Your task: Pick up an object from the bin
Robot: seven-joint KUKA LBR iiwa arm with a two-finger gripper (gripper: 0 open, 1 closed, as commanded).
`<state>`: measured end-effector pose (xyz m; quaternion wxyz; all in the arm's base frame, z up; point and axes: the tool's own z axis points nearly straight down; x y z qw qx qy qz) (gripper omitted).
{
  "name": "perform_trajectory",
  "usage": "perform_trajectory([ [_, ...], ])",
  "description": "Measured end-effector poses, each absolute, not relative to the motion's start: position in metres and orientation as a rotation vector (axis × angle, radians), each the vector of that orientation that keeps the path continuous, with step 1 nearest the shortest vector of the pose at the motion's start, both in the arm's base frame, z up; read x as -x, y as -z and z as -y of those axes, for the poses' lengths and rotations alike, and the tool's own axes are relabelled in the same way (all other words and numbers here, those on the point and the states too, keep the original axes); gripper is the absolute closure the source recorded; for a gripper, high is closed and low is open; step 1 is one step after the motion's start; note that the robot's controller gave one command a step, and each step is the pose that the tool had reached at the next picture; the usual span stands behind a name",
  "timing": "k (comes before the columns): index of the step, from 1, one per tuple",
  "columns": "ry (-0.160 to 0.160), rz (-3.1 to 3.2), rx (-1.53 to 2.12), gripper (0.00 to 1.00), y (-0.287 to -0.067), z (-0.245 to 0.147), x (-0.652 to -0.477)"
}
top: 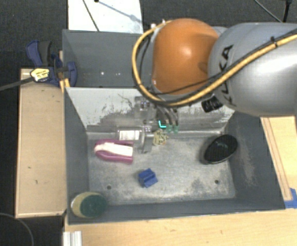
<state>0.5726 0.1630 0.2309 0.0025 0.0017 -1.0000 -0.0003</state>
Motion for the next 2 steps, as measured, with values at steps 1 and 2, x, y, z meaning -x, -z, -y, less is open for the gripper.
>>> perform_trajectory([
  [1,0.000,3.126,0.310,0.00,-0.082,-0.151,-0.550],
  [2,-0.007,3.127,0.269,0.00,-0.069,-0.079,-0.522],
])
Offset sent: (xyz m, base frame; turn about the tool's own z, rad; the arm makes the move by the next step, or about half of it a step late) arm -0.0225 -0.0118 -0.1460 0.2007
